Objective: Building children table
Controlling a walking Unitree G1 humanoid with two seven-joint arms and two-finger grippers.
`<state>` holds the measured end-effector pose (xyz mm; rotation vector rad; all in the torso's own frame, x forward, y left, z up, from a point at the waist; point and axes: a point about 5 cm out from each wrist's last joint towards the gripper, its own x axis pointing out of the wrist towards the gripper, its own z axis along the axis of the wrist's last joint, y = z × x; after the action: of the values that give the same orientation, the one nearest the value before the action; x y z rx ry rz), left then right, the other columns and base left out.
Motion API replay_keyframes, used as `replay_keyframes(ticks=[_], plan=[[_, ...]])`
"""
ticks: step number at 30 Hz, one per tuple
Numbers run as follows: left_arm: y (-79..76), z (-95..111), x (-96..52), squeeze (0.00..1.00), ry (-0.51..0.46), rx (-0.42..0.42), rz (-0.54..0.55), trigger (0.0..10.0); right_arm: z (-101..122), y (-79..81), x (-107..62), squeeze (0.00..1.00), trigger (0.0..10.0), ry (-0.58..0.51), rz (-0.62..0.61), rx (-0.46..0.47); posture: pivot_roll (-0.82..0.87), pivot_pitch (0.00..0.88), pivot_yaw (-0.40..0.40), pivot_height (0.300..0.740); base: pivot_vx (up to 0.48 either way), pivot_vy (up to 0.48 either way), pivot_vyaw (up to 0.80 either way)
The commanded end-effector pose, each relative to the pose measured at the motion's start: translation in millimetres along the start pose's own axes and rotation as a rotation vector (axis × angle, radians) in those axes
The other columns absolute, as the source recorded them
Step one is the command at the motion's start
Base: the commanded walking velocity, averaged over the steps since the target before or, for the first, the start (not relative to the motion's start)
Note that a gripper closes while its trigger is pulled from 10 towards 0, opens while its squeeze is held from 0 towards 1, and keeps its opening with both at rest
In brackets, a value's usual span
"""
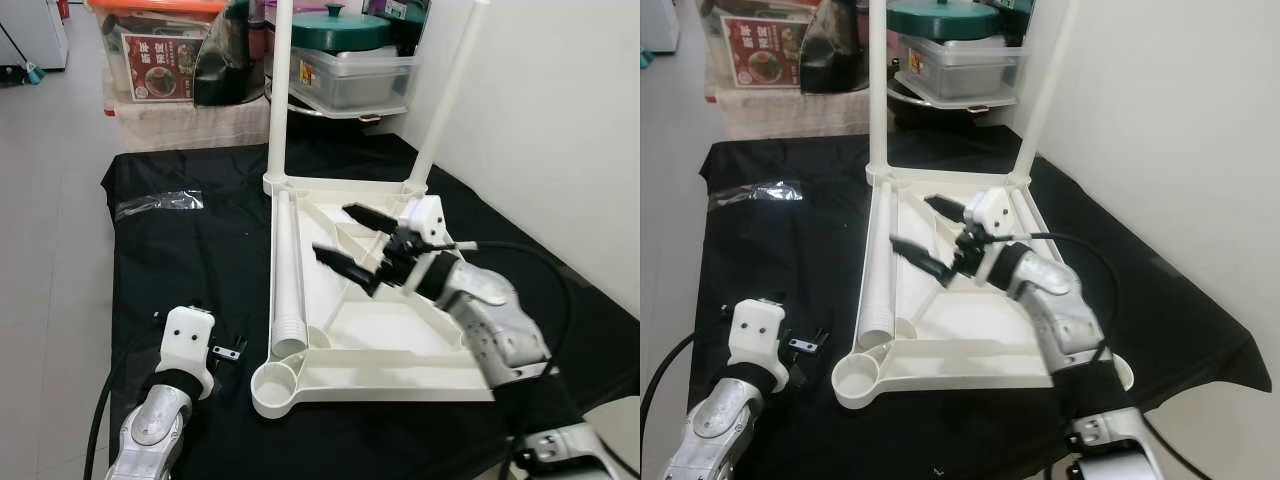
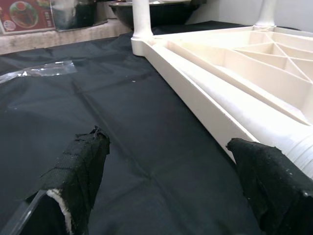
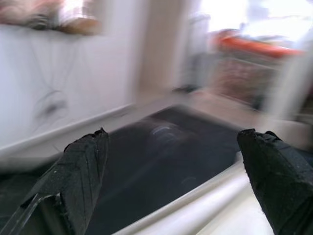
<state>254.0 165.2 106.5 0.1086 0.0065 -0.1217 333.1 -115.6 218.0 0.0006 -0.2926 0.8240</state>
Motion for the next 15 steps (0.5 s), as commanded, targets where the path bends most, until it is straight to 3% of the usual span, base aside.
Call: replay_keyframes(ticks=[1,4,7,12,15], plan=[[-2.1,5,0.2,0.0,-0.028,-0.011,-0.013,10.0,-5,1.1,2.6,0.0,10.0,0.007,-0.106,0.026,0.07,0.0,-0.086,0.74,0.0,-0.48,0.0],[-3.0,6,0.5,0.0,-0.035,-0.012,-0.018,10.0,-13,20.9,14.7,0.0,10.0,0.008,-0.149,0.1,0.07,0.0,-0.086,0.74,0.0,-0.48,0.0],[-3.1,6,0.6,0.0,-0.036,-0.006,-0.02,10.0,-16,27.7,17.9,0.0,10.0,0.016,-0.144,0.106,0.07,0.0,-0.088,0.74,0.0,-0.48,0.0],[-2.8,7,0.5,0.0,-0.044,-0.007,-0.018,10.0,-16,41.1,26.3,0.0,10.0,0.01,-0.157,0.167,0.07,0.0,-0.093,0.74,0.0,-0.48,0.64],[-2.4,8,0.5,0.0,-0.051,-0.007,-0.015,10.0,-17,44.5,28.5,0.0,10.0,0.026,-0.154,0.124,0.07,0.0,-0.093,0.74,0.0,-0.444,0.53]])
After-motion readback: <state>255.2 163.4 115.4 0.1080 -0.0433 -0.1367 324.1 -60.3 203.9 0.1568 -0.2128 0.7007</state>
